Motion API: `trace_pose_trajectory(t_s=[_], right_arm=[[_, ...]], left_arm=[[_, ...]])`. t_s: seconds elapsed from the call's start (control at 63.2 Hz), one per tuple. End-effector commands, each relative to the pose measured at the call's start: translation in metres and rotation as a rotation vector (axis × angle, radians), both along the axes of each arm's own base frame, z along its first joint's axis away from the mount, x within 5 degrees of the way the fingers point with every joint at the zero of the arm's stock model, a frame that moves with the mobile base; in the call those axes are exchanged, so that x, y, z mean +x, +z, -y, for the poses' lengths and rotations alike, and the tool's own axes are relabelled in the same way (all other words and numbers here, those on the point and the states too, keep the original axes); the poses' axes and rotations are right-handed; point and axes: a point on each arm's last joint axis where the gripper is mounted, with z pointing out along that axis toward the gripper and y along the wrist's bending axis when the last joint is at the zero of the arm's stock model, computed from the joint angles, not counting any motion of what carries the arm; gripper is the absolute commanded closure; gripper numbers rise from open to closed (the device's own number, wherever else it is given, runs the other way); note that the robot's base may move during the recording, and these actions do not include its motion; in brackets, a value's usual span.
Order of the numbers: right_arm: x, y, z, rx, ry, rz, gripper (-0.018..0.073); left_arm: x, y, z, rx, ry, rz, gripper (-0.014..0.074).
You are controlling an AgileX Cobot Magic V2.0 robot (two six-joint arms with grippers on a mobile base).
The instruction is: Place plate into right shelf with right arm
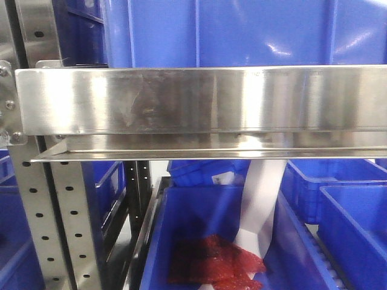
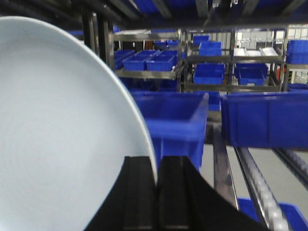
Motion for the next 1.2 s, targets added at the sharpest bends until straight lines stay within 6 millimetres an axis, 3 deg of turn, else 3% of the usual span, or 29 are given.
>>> trace_pose_trajectory(t_s=[0.0, 0.206, 0.475, 0.649, 0.76, 0.966, 1.076, 1.187], right_arm=[[0.004, 0.044, 0.0, 0.042, -0.011, 0.107, 0.0505], [0.052, 0.099, -0.01, 0.04, -0.01, 0.093, 0.0505], [0.146, 0.127, -0.029, 0.03, -0.018, 0.043, 0.0505], [0.199, 0.123, -0.039, -0.017, -0.033, 0.035, 0.0505], [0.223, 0.117, -0.044, -0.035, -0.04, 0.038, 0.0503], [0.247, 0.104, -0.05, -0.044, -0.036, -0.001, 0.0493], [0.25, 0.099, -0.053, -0.031, -0.024, -0.036, 0.0387], [0.25, 0.097, -0.054, 0.004, -0.015, -0.07, 0.0226]], left_arm=[[-0.001, 0.005, -0.001, -0.018, 0.009, 0.089, 0.0725], [-0.001, 0.005, -0.001, -0.018, 0.009, 0.089, 0.0725], [-0.001, 0.005, -0.001, -0.018, 0.009, 0.089, 0.0725], [-0.001, 0.005, -0.001, -0.018, 0.009, 0.089, 0.0725], [-0.001, 0.005, -0.001, -0.018, 0.009, 0.089, 0.0725], [-0.001, 0.005, -0.001, -0.018, 0.009, 0.089, 0.0725], [-0.001, 0.005, -0.001, -0.018, 0.009, 0.089, 0.0725], [-0.001, 0.005, -0.001, -0.018, 0.009, 0.089, 0.0725]])
